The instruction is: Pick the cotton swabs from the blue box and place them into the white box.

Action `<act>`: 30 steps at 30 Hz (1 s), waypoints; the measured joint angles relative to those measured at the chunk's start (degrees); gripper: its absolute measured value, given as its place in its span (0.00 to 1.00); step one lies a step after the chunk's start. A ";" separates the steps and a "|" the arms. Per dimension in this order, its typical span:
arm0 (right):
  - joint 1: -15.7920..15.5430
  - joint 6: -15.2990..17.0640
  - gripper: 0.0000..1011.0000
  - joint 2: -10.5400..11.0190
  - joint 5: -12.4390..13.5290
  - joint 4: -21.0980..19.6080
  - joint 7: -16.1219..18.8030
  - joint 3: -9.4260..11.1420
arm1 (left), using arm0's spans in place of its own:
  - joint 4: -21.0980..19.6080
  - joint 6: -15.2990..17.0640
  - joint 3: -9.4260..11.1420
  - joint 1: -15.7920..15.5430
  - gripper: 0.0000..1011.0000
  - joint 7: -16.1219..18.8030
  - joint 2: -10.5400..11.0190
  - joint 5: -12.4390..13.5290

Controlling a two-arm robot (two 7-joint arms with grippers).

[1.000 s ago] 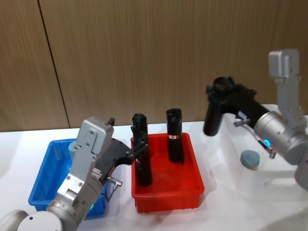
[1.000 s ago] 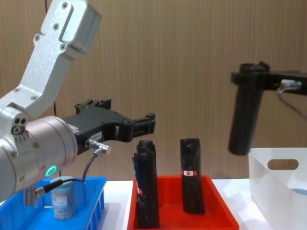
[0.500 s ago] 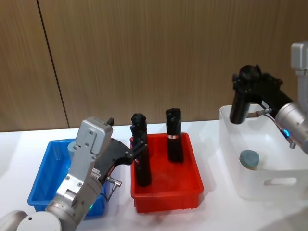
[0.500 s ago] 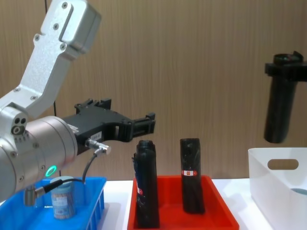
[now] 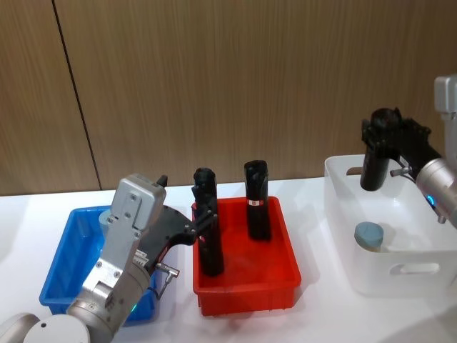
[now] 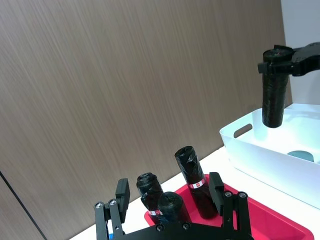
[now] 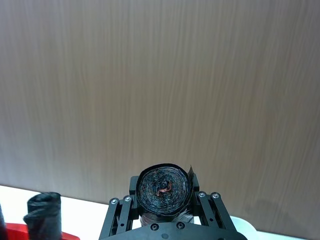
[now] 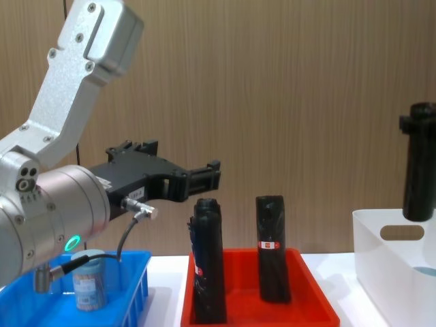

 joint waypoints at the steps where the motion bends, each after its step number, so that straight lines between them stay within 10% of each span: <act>1: 0.19 -0.18 0.54 -0.05 -0.05 0.55 -0.01 0.00 | 0.00 0.00 0.00 0.00 0.99 0.00 0.00 0.00; 12: 3.65 -3.30 0.54 -1.02 -1.04 9.74 -0.36 -0.29 | 0.00 0.00 0.00 0.00 0.99 0.00 0.00 0.00; 30: 6.21 -6.96 0.99 -1.80 -1.62 16.75 0.32 -0.49 | 0.00 0.00 0.00 0.00 0.99 0.00 0.00 0.00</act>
